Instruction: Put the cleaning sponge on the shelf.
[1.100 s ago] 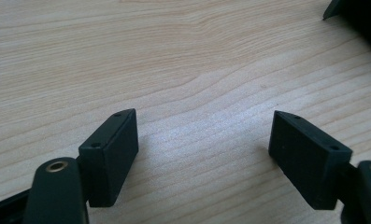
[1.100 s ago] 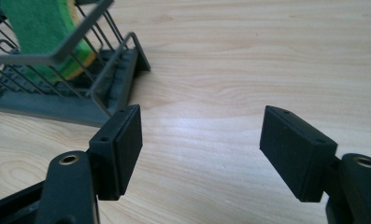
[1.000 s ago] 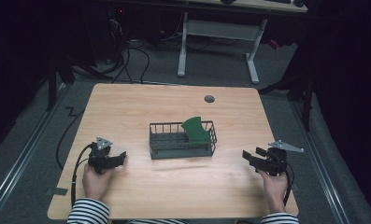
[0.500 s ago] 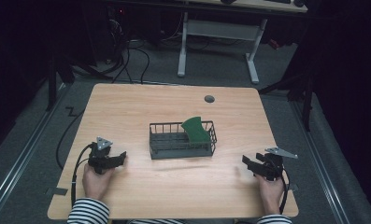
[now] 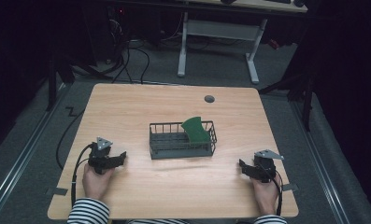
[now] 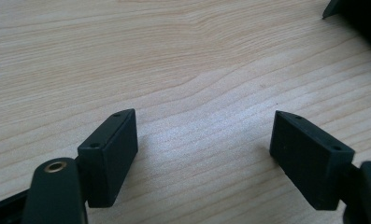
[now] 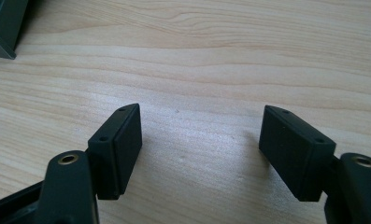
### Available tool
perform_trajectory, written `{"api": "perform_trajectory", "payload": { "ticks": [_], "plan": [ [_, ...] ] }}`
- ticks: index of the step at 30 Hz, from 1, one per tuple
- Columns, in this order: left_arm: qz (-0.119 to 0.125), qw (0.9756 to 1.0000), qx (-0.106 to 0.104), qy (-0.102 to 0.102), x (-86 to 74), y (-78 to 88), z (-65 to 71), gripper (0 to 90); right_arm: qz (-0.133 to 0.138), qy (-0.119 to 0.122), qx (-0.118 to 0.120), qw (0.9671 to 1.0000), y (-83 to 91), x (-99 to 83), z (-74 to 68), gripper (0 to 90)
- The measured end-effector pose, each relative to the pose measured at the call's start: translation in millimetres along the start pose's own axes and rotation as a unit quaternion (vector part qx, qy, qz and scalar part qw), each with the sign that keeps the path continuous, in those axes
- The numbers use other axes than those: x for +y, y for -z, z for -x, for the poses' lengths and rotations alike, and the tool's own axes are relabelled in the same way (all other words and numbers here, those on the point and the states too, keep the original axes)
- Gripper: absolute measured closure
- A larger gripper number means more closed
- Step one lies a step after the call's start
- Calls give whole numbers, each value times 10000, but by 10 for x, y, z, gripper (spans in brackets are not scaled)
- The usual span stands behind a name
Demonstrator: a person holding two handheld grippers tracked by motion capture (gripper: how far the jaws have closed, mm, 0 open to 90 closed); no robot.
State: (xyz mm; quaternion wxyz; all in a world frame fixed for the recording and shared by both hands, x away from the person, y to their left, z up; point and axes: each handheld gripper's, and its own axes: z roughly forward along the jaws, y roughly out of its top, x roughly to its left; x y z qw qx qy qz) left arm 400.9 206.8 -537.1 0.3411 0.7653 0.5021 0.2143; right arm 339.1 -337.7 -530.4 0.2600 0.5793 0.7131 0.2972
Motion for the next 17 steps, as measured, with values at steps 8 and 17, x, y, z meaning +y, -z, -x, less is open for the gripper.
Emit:
{"api": "perform_trajectory", "payload": {
  "ticks": [8,17],
  "plan": [
    [-1,10000,-4,-3,-3,3,1,238,-15,-19,32,10000,-6,3,9,289],
    [-3,10000,-5,-7,-4,4,1,238,-16,-23,30,10000,-6,3,8,289]
  ]
}}
